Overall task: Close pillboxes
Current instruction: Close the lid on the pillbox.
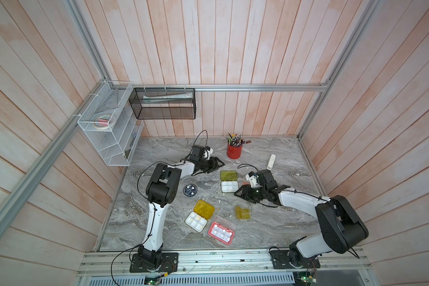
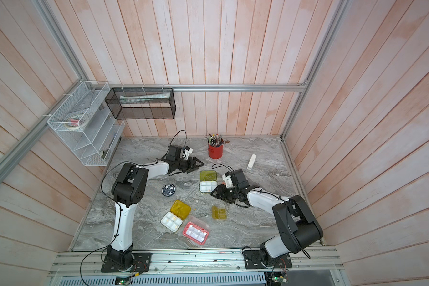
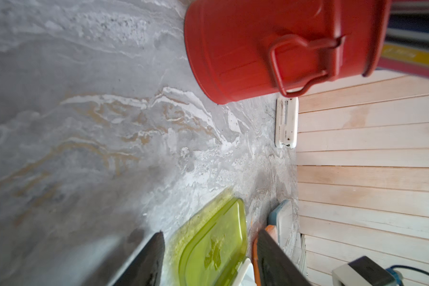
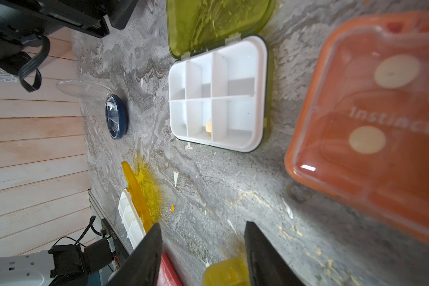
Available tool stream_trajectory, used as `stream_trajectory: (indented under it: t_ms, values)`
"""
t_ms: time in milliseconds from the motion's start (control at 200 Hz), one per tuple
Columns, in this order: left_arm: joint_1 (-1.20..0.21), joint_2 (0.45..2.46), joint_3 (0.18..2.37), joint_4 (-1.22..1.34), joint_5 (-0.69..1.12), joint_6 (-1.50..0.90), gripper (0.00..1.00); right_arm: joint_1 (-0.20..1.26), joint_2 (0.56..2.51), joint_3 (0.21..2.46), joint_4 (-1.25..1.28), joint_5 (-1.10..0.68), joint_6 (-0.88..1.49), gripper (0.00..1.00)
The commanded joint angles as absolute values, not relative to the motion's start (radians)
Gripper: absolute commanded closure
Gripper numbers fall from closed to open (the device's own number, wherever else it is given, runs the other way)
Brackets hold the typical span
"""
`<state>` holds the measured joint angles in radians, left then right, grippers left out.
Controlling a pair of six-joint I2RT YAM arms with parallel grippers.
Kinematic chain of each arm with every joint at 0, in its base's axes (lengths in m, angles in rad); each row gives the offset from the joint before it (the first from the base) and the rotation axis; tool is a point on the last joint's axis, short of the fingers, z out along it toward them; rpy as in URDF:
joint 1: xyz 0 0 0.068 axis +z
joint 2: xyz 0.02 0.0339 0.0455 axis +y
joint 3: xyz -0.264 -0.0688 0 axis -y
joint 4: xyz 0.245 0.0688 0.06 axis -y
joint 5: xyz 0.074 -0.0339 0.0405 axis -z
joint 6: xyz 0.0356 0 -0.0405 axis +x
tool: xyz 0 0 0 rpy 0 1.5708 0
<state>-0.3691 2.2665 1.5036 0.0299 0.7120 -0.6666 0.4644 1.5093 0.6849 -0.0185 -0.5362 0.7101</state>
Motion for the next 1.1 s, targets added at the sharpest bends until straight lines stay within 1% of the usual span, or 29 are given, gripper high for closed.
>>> stream_trajectory:
  t_ms: [0,480,1095]
  values:
    - [-0.365,2.302,1.517,0.062,0.737,-0.681,0.38,0.472,1.536,0.683,-0.005,-0.544,0.701,0.44]
    - [-0.377,2.360,1.525,0.065,0.772,-0.683,0.38,0.471,1.636,0.741,0.004,-0.540,0.678,0.44]
    - [-0.380,2.338,1.502,0.053,0.813,-0.662,0.38,0.463,1.742,0.845,-0.067,-0.507,0.619,0.45]
